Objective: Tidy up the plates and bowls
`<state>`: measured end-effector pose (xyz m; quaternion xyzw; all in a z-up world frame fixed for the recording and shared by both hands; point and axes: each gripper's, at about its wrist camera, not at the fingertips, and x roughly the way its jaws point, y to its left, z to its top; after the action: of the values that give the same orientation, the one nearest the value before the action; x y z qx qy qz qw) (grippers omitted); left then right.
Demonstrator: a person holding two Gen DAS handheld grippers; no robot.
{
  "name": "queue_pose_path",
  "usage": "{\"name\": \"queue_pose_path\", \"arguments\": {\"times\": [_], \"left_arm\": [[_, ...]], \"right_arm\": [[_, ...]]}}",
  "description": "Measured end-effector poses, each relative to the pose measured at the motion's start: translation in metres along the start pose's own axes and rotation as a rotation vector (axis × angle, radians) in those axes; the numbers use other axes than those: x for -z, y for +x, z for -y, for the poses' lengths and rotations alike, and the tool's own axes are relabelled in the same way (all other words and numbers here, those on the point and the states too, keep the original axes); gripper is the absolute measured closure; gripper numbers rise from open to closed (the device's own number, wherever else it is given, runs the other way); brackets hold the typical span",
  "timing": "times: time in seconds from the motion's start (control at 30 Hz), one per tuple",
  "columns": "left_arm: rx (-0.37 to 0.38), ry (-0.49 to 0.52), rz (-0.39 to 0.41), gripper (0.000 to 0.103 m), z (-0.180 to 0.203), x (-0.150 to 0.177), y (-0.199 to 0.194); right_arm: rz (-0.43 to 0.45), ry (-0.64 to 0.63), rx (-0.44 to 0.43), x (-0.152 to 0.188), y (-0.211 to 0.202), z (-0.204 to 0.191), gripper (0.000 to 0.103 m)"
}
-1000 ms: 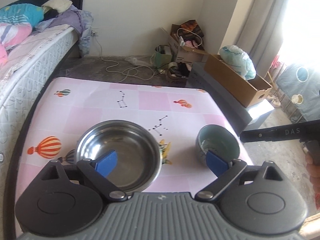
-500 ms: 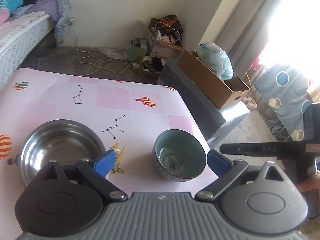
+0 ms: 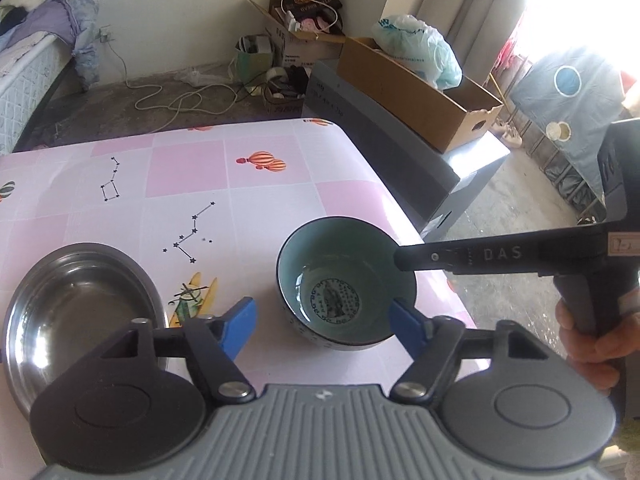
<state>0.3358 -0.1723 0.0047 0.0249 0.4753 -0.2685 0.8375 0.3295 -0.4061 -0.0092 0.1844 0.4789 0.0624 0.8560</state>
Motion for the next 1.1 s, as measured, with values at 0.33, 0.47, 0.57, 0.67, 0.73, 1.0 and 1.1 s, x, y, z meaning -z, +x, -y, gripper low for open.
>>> {"name": "queue_pose_path", "arguments": {"times": [0.33, 0.47, 0.57, 0.67, 0.73, 1.0, 1.1], "left_arm": [[-0.028, -0.048, -0.056, 0.068, -0.002, -0.008, 0.021], [-0.045, -0.071, -0.067, 0.077, -0.002, -0.011, 0.027], [-0.055, -0.086, -0.065, 0.083, -0.003, -0.013, 0.030], [-0.055, -0.094, -0.070, 0.089, -0.003, -0.015, 0.033], [-0.052, -0.106, -0.080, 0.090, -0.004, -0.016, 0.036], [-0.061, -0.120, -0.080, 0.083, -0.003, -0.018, 0.036], [-0.059, -0.125, -0.076, 0.079, -0.003, -0.019, 0.036]], "right_arm": [[-0.001, 0.010, 0.019, -0.002, 0.022, 0.007, 0.078], [-0.012, 0.014, 0.024, -0.001, 0.031, 0.009, 0.084], [-0.017, 0.019, 0.019, 0.000, 0.036, 0.009, 0.087], [-0.021, 0.019, 0.014, 0.000, 0.040, 0.013, 0.091], [-0.024, 0.020, 0.010, 0.001, 0.041, 0.014, 0.092], [-0.030, 0.020, 0.001, 0.002, 0.043, 0.018, 0.094], [-0.032, 0.020, 0.001, 0.002, 0.044, 0.019, 0.094]]}}
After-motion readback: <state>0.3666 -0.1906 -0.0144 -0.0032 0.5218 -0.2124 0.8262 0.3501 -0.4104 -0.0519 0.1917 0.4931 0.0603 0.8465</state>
